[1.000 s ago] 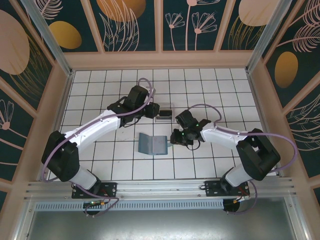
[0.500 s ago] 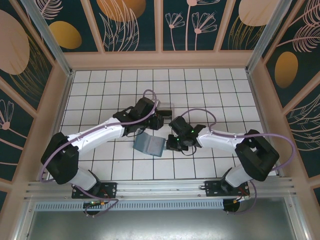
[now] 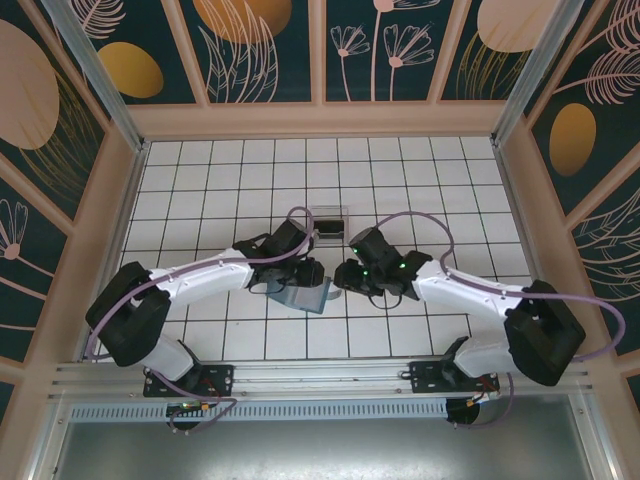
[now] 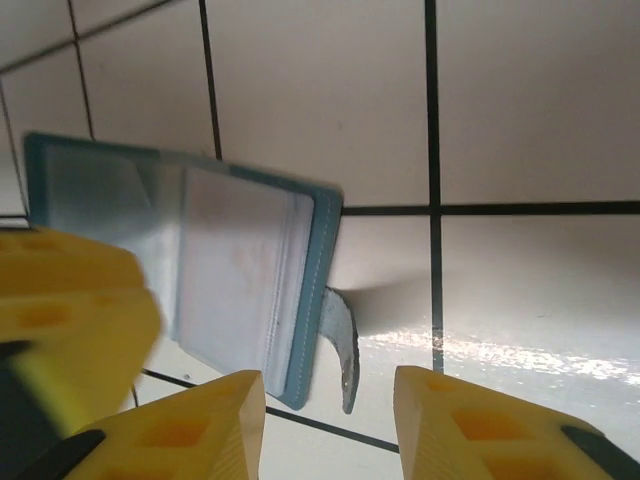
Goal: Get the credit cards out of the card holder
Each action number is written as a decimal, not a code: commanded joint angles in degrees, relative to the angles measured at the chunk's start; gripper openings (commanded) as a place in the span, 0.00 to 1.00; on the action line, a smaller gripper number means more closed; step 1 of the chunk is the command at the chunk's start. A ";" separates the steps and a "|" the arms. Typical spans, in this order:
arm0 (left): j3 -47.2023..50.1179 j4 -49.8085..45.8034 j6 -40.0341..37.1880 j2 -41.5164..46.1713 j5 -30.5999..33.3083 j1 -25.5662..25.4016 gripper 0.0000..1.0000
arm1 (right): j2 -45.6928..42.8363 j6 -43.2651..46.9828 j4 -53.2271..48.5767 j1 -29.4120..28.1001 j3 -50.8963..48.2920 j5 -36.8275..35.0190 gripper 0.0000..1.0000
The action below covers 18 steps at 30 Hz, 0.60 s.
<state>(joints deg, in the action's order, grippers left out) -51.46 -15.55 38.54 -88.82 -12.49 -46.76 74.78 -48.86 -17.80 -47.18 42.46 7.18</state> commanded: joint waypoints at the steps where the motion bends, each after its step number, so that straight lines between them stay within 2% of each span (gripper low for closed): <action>1: 0.57 0.98 1.38 -1.77 -2.85 -0.65 0.31 | -2.83 -1.35 -1.62 1.23 -1.75 -2.79 0.40; 18: -0.73 1.92 1.45 -7.95 -6.57 -1.55 0.36 | -2.74 -1.24 -1.37 2.00 -2.29 -2.35 0.42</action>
<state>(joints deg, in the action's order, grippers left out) -51.33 -14.98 39.33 -95.81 -17.52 -48.01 72.16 -49.58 -18.41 -45.45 40.60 6.02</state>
